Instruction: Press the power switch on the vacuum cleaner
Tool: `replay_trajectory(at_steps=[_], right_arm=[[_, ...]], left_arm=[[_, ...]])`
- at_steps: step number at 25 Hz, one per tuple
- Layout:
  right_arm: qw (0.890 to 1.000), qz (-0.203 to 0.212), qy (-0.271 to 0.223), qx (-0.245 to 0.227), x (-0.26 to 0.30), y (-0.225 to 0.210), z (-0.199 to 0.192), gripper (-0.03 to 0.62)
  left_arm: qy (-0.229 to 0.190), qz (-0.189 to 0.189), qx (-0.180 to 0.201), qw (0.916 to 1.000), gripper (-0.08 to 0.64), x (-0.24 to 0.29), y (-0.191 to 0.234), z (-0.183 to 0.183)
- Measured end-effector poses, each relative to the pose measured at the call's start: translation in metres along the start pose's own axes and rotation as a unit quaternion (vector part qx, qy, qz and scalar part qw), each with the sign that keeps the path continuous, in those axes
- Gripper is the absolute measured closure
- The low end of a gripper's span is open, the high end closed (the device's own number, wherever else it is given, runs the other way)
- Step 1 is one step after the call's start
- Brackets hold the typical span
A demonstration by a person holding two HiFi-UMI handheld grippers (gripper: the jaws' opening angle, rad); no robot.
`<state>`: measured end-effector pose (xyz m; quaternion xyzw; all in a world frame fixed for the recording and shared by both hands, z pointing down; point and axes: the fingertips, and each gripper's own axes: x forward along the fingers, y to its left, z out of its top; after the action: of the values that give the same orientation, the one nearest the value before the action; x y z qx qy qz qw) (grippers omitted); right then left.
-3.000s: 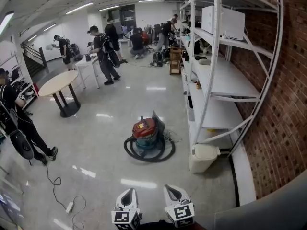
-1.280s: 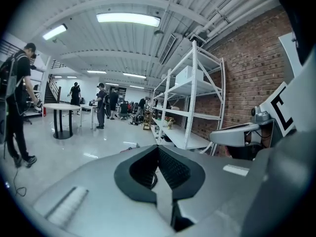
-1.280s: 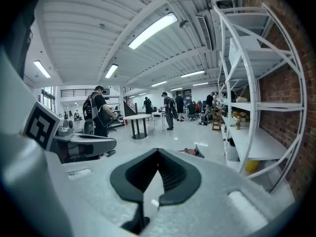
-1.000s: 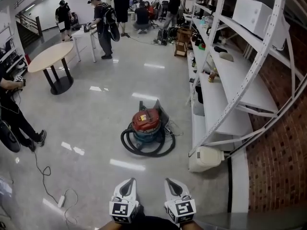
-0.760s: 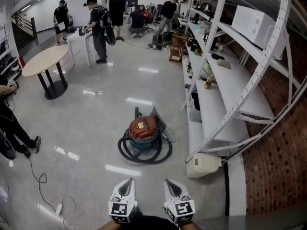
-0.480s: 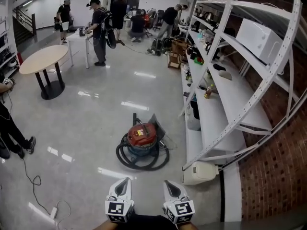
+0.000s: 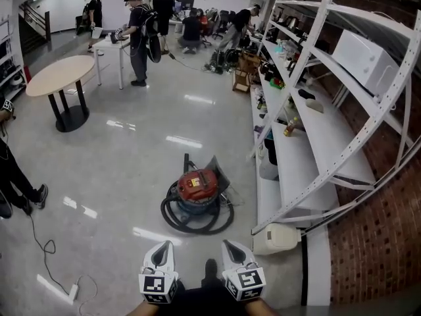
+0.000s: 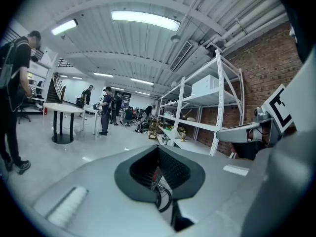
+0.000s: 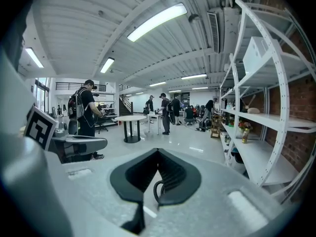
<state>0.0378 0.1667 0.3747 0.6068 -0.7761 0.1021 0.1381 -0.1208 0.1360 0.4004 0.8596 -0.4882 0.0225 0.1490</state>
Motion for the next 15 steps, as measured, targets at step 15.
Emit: replay_trajectory(at_steps=[15], right_arm=[[0.999,0.054,0.003,0.002,0.093,-0.049,0.016,0.600]], left_arm=[[0.005,0.045,0.013,0.9989,0.546,0.087,0.017,0.016]])
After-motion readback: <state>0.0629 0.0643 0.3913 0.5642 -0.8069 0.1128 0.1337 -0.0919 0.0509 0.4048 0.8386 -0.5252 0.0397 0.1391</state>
